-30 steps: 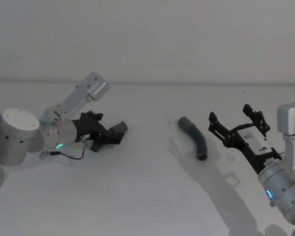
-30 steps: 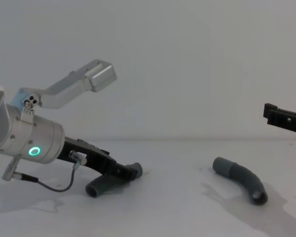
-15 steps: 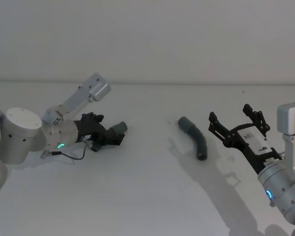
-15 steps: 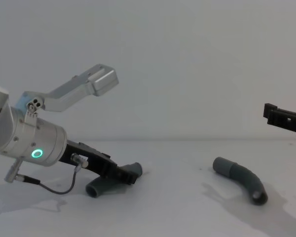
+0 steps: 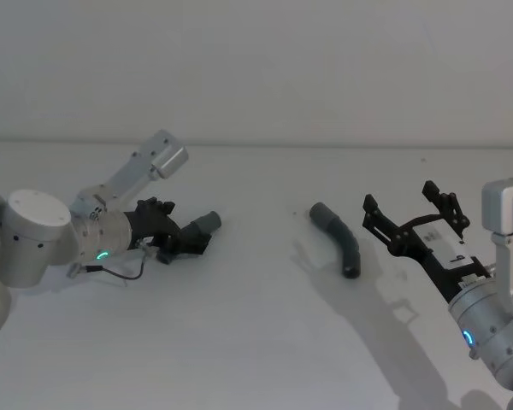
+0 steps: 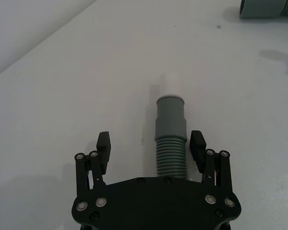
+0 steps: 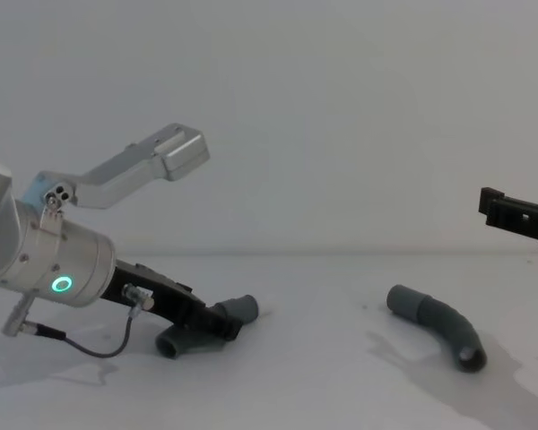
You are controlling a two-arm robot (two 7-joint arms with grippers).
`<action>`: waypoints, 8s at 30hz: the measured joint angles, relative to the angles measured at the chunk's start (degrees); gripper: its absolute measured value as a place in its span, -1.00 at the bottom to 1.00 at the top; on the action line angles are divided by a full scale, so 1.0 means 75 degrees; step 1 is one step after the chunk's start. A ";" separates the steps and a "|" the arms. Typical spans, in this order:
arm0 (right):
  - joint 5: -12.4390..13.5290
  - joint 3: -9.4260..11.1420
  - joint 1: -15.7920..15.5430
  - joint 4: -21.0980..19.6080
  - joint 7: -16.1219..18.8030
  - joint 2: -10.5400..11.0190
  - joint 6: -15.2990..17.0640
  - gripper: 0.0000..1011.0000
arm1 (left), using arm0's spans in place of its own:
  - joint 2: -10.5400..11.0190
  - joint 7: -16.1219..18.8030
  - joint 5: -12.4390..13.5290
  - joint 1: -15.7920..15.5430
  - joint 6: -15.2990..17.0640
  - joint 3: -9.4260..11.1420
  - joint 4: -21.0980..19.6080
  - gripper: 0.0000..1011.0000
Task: Use both hands to pick up one end of the pipe from the table, align the ends, and insert them.
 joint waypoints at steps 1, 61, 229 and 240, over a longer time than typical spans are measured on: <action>0.0000 0.0000 0.0000 0.0000 0.0000 0.0000 0.0000 0.98 | 0.0000 0.0006 0.0006 0.0004 0.0005 -0.0003 0.0003 0.98; 0.0054 -0.0069 0.0271 0.0006 0.0401 0.0254 0.0865 0.98 | 0.0000 0.0048 0.0054 0.0033 0.0031 -0.0040 0.0025 -0.35; -0.0895 -0.1111 0.2816 0.2244 0.1473 -0.0200 0.3449 -0.47 | 0.0247 -0.0435 0.0547 -0.0463 -0.1033 0.0199 -0.0249 -0.35; -0.1048 -0.1210 0.2809 0.1875 0.2243 0.0424 0.2539 -0.47 | 0.0508 -0.1170 0.0755 -0.1018 -0.1989 0.0419 -0.0211 -0.35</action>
